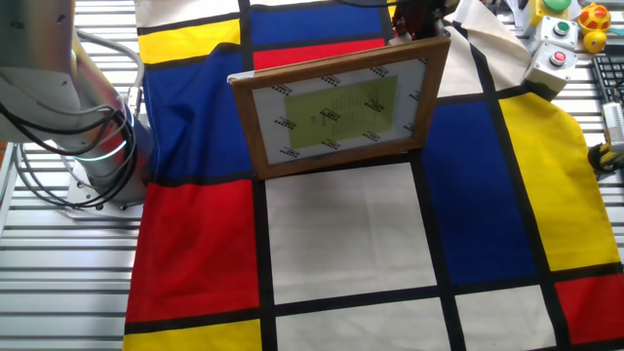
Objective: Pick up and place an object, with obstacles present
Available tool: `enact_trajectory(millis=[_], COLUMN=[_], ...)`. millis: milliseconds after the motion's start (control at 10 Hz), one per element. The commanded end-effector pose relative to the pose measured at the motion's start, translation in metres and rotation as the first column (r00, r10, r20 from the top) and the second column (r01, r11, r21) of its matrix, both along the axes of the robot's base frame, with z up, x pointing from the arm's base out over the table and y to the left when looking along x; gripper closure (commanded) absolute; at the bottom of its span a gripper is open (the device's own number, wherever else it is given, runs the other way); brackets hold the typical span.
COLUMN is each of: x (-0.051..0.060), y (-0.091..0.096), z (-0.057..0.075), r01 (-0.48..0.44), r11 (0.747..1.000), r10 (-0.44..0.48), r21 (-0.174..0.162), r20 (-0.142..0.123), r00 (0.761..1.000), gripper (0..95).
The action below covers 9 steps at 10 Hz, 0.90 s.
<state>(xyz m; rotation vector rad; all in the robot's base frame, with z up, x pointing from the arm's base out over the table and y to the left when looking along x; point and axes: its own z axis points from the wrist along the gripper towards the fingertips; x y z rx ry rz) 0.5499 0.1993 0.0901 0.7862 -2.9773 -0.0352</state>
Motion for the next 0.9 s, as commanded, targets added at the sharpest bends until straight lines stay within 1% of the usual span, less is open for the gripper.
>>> enact_trajectory(millis=[100,200,300,400,500,600,700,800,900], x=[-0.0007,-0.0007,-0.0007,-0.0007,-0.0007,-0.0007,-0.0007,-0.0007,0.0004], y=[-0.0003,-0.0003,-0.0003,-0.0003,-0.0003,-0.0003,-0.0003,-0.0003,-0.0010], z=[0.0002,0.0002,0.0002,0.0002,0.0002,0.0002,0.0002,0.0002,-0.0061], r01=[-0.005,-0.010,-0.023,-0.026,-0.017,-0.010,-0.005,-0.004,-0.006], r11=[1.000,1.000,1.000,1.000,1.000,1.000,1.000,1.000,1.000], r10=[0.005,0.011,0.023,0.026,0.017,0.010,0.005,0.005,0.006], r21=[0.009,0.010,0.007,-0.002,-0.002,-0.002,0.001,0.002,0.001], r20=[-0.028,-0.045,-0.070,-0.074,-0.068,-0.055,-0.026,-0.018,-0.009], r00=[1.000,0.999,0.997,0.997,0.998,0.998,1.000,1.000,1.000], gripper=[95.0,95.0,95.0,95.0,95.0,95.0,95.0,95.0,95.0])
